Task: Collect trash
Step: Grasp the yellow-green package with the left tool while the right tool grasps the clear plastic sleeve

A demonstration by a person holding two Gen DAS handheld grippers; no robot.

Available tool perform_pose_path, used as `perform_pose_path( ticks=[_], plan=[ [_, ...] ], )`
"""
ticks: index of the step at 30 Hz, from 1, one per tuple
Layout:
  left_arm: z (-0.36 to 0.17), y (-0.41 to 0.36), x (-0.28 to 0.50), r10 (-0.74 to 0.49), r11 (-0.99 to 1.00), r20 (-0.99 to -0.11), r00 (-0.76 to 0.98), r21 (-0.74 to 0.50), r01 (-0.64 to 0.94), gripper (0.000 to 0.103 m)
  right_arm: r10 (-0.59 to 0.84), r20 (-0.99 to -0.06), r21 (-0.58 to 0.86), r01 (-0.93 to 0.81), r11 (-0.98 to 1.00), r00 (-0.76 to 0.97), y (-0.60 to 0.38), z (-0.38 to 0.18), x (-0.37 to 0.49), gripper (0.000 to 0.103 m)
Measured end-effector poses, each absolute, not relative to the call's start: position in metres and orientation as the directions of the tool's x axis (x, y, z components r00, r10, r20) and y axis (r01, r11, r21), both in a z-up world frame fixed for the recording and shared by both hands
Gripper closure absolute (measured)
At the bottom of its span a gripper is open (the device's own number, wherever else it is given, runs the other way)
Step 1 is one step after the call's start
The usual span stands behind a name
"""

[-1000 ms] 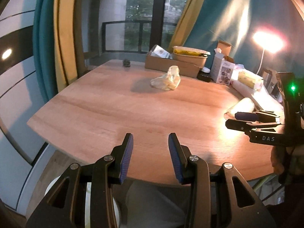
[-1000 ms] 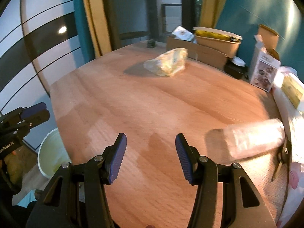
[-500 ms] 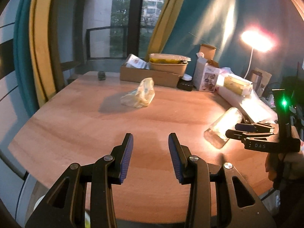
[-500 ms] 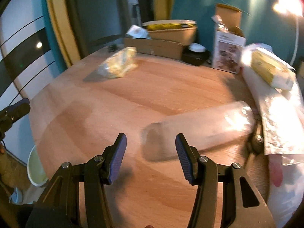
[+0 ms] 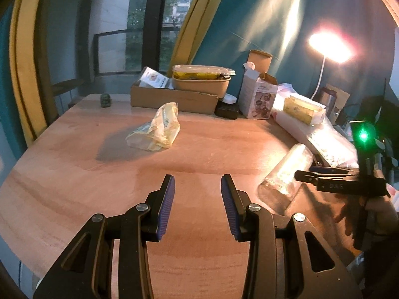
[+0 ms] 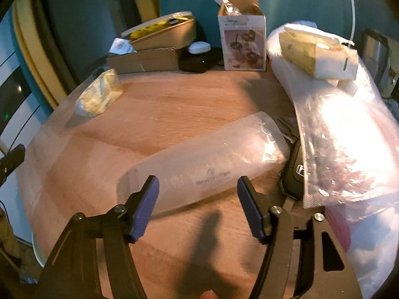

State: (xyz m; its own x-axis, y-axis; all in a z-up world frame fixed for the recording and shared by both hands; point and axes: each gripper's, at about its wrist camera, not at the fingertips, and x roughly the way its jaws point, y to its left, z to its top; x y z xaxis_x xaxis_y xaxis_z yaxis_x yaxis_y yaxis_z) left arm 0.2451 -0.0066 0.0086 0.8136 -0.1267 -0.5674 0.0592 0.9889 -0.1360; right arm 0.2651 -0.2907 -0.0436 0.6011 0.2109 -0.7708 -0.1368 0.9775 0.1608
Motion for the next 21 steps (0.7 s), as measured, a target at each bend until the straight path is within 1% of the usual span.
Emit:
perform_pose_path(
  ticks=[1,2,3,4,7,12,15,19,21],
  plan=[
    [0.008,-0.007,0.247,-0.151,0.986,-0.562,0.813,-0.148,0.081,0.062,0.209,-0.773,0.165,-0.129,0.978,0.599,-0.291,-0.046,0.268,0.036],
    [0.008,-0.007,0.249,-0.171,0.983,-0.554,0.815,-0.150,0.105,0.059,0.203,-0.779,0.167,-0.116,0.979,0.593,-0.291,-0.048,0.273,0.035],
    [0.008,-0.007,0.251,-0.165,0.985,-0.549,0.819,-0.135,0.108,0.054,0.203,-0.783,0.173,-0.108,0.979,0.588,-0.291,-0.050,0.277,0.033],
    [0.007,-0.006,0.254,-0.160,0.986,-0.549,0.820,-0.128,0.107,0.045,0.207,-0.784,0.183,-0.101,0.978,0.585,-0.290,-0.052,0.281,0.030],
    [0.003,0.000,0.267,-0.168,0.984,-0.560,0.811,-0.140,0.106,0.045,0.204,-0.788,0.188,-0.088,0.978,0.581,-0.287,-0.054,0.294,0.027],
    [-0.004,0.019,0.291,-0.150,0.987,-0.571,0.807,-0.138,0.086,0.045,0.182,-0.792,0.161,-0.088,0.983,0.582,-0.275,-0.052,0.315,0.025],
    [-0.004,0.029,0.308,-0.167,0.984,-0.563,0.809,-0.142,0.105,0.045,0.179,-0.792,0.159,-0.086,0.984,0.584,-0.268,-0.052,0.330,0.025],
    [0.000,0.037,0.335,-0.137,0.990,-0.548,0.825,-0.092,0.103,0.044,0.202,-0.778,0.202,-0.068,0.977,0.595,-0.265,-0.051,0.347,0.024],
    [0.001,0.042,0.355,-0.113,0.993,-0.550,0.827,-0.073,0.087,0.044,0.203,-0.777,0.200,-0.072,0.977,0.595,-0.262,-0.051,0.356,0.023]
  ],
)
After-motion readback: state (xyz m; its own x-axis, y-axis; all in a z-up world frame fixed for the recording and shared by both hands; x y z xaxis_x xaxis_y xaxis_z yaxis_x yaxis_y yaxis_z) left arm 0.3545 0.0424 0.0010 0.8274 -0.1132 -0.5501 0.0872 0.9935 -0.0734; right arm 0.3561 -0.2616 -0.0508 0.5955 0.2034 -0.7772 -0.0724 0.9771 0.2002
